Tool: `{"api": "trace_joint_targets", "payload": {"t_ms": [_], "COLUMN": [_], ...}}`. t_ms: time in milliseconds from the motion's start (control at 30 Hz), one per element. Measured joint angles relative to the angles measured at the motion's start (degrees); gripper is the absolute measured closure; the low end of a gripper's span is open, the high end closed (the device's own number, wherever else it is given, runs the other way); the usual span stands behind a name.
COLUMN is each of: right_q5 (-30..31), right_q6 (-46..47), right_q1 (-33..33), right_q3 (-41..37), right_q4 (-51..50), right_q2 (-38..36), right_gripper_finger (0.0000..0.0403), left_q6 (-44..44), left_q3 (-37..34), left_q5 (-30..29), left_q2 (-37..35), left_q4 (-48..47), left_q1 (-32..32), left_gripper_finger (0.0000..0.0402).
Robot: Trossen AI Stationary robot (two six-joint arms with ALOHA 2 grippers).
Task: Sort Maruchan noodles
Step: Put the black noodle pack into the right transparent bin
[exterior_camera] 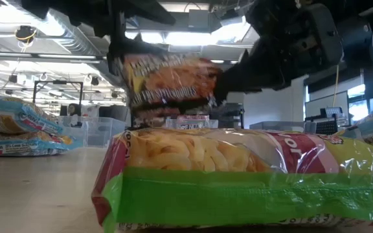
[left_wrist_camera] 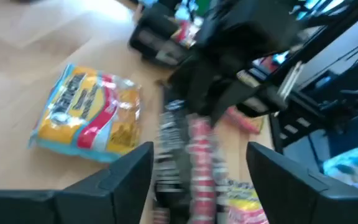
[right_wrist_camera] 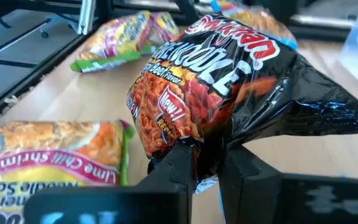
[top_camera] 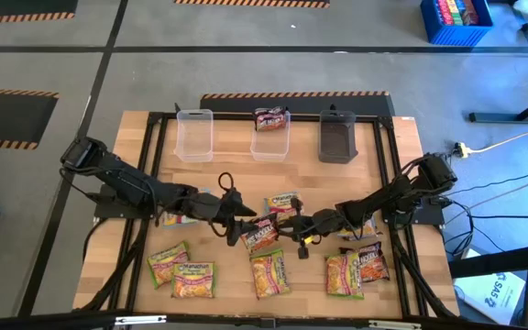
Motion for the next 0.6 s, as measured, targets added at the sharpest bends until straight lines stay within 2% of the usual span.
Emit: {"api": "trace_joint_targets", "payload": {"t_ms": [433,600], "right_q5": [1.00,1.20], "right_q6": [-3.56,-5.92], "right_q1": [-0.07,-0.12], "right_q3": [3.39,4.91], "right_q4": [-0.65,-2.12], "right_q2": [0.00,0.00], "right_gripper_finger": [0.0372,0.0372], "left_q6": [-1.42,-2.41], "left_q3": [-0.04,-0.04], "left_q5": [9.77,12.11], "left_q2": [0.22,0.22], "left_q4": [-3.46,-3.14], "left_q1": [0.42,0.59], "left_gripper_finger": [0.0137,0.0160]}}
